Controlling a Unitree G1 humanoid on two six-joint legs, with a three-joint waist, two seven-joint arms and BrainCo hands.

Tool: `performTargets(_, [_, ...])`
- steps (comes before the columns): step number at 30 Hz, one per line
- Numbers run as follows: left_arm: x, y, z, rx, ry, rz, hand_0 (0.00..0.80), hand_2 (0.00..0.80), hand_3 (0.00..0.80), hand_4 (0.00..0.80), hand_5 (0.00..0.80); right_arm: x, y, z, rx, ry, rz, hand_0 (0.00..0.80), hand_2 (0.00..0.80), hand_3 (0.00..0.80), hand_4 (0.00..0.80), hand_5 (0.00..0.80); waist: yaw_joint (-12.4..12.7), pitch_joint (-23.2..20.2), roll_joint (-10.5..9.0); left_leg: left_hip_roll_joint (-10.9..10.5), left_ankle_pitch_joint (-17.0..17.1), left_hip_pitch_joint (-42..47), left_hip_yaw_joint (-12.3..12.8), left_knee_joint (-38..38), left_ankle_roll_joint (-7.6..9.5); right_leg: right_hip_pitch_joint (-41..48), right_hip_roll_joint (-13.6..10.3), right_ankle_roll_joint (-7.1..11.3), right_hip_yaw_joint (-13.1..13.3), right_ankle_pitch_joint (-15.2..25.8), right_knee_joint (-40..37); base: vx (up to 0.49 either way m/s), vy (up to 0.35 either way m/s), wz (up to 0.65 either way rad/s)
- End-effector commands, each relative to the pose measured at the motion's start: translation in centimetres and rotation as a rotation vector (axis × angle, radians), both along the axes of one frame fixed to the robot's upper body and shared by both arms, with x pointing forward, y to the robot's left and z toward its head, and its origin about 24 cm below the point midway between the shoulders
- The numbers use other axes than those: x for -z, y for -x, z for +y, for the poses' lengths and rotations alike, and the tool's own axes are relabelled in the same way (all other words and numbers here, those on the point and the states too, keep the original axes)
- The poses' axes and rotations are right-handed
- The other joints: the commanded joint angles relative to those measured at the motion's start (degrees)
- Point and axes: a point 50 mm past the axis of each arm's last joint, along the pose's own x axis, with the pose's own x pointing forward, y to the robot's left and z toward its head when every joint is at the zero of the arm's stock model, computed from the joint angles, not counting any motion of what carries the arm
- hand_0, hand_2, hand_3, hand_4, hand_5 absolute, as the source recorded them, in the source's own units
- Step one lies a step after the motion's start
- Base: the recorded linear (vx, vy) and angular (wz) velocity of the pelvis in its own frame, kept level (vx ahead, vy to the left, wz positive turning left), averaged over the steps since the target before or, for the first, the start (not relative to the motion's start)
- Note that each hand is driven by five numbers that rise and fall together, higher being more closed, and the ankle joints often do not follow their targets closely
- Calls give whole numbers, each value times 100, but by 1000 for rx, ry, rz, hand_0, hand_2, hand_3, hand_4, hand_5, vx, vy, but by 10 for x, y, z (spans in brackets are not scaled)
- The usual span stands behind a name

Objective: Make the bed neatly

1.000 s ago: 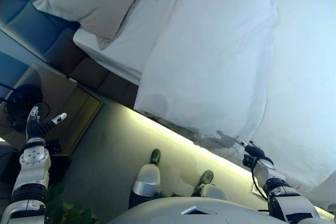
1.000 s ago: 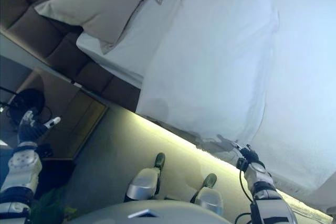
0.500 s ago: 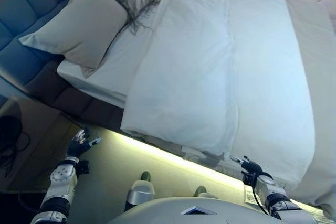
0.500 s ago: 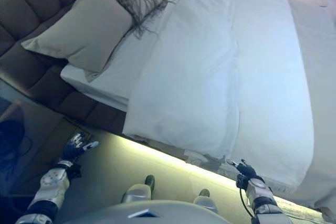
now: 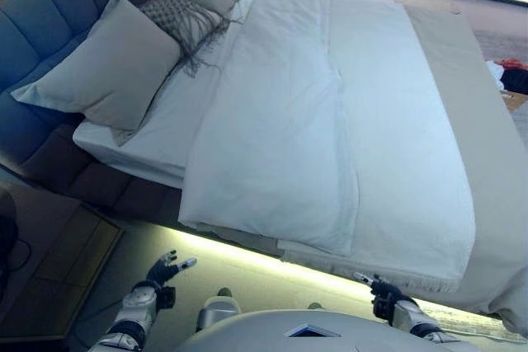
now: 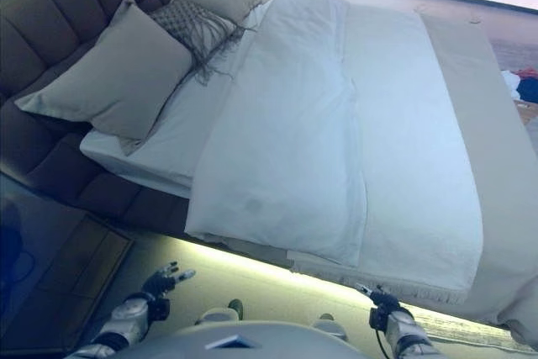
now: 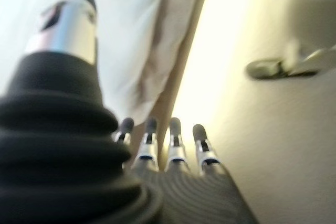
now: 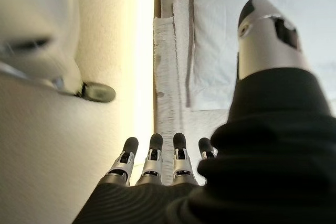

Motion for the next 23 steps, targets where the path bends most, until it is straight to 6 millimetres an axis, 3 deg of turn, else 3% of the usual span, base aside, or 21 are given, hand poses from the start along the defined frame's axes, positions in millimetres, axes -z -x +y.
performTargets(1, [1,-25,-16,2,15,-13,0,0,0,0,0,0,-15,7,106,9,-43,0,0,0,0,0,24,232,-10,-85,-189,191,192,34,195,219,-275,217,-80,156,11,12,-36,-10])
performTargets(7, [10,-13,-37,10,37,40,0,0,0,0,0,5,-10,25,78,-14,-16,0,0,0,0,0,20,235,-28,-51,-209,257,192,34,211,269,-239,173,-49,132,11,8,-21,-3])
performTargets(23, [8,-25,-47,46,42,17,0,0,0,0,0,7,-15,39,-51,-36,-15,0,0,0,0,0,-6,275,-16,2,-203,279,163,34,198,281,-225,161,-20,127,11,0,0,0])
